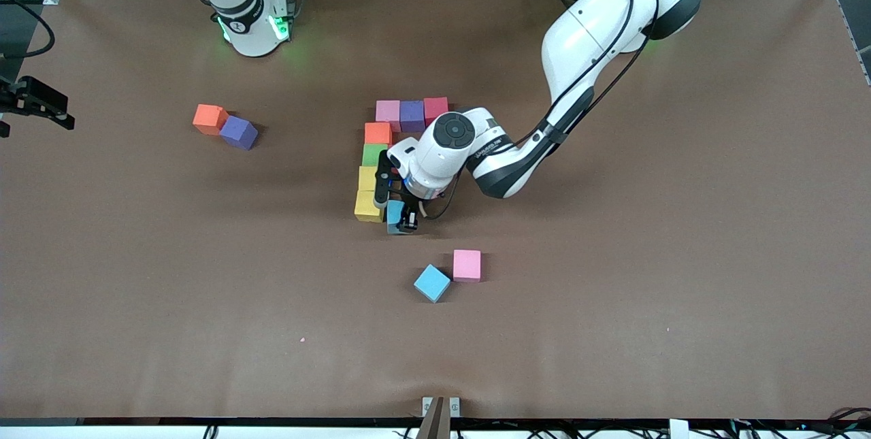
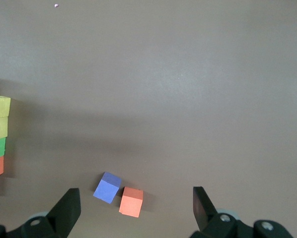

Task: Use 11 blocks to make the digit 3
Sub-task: 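Carry the blue cube with the left gripper beside the yellow cubes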

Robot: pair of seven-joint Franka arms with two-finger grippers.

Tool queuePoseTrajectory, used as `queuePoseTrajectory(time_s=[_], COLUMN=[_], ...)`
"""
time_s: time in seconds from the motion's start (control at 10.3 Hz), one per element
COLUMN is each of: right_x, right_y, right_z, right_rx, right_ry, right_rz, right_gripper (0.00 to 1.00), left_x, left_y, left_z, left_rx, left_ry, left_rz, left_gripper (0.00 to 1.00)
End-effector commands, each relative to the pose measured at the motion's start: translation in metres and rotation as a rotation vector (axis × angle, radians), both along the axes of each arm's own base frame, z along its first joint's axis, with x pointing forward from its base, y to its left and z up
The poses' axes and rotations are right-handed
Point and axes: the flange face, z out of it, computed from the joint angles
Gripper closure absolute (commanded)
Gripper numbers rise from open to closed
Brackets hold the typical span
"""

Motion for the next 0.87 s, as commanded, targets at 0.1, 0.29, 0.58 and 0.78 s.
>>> queuePoseTrajectory(time_s=[0.1,0.29,0.58,0.78], right_x=[0.003,0.004,-0.003,-0.001], right_y=[0.003,0.011,0.009,0.01], right_z=[0.003,0.011,0.011,0.015], right_rx=[0.019,0.08,0.085,0.069], right_ry=[-0.023,-0.061,-0.036,-0.05], right_rz=[0.002,0.003,0.0,0.005], right_gripper=[0.0,0.0,0.0,0.0], left_x=[-0.002,-0.006,-0.013,-0.013], left_y=[-0.009,-0.012,-0.018,-0.017], left_z=[-0.011,-0.013,-0.017,-0.018], left_rx=[-0.006,-0.003,0.003,0.006], left_ry=[-0.019,-0.017,-0.016,-0.016], left_rz=[-0.017,-0.025,-0.029,-0.028], left_gripper=[0.52,0.52,0.52,0.52])
